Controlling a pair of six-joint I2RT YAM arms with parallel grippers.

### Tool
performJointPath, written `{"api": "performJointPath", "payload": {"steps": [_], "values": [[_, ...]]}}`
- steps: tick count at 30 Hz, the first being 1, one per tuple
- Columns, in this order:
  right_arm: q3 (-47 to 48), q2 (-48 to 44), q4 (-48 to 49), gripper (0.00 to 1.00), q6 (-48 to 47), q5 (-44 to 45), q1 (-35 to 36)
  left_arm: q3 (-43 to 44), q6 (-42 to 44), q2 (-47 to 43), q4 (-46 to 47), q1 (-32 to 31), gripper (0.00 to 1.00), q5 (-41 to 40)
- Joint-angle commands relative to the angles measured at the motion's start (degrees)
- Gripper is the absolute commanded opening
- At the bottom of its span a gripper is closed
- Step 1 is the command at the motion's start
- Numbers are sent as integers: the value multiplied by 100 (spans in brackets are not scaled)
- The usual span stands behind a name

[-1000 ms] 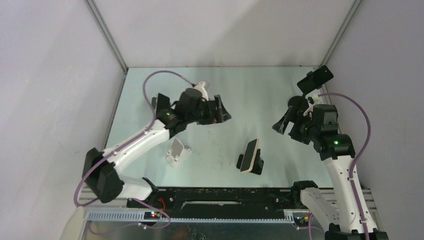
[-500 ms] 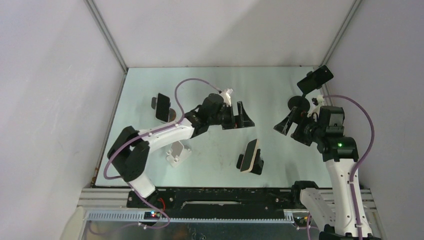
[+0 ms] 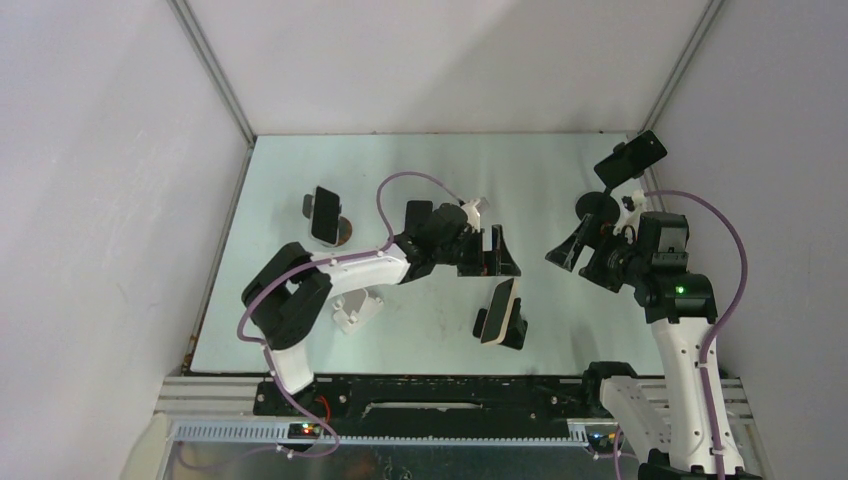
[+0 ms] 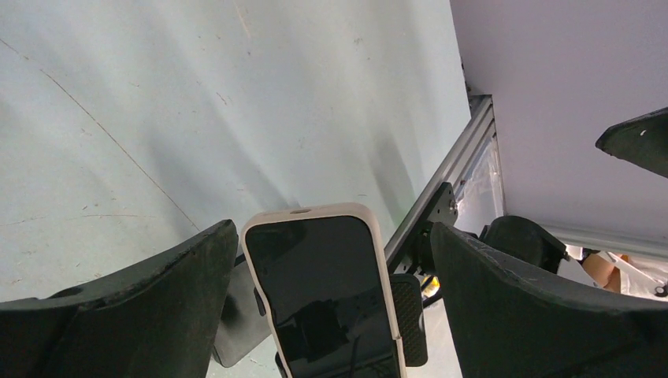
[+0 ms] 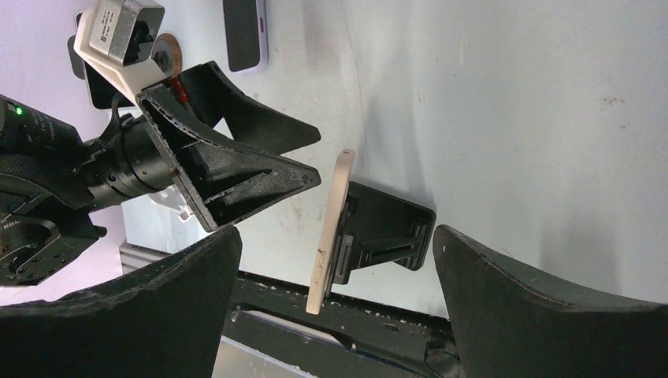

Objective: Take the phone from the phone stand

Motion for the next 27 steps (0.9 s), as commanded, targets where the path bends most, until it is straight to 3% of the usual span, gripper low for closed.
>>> {"api": "performJointPath", "payload": {"steps": [1,27], "values": [[201,-39,-62,94,-51,-42,-14,12,182,13,245,-31,100,56],[-130,31,187,94,-5,-91,-13,-178,-61,555,718,-205,100,246]]}}
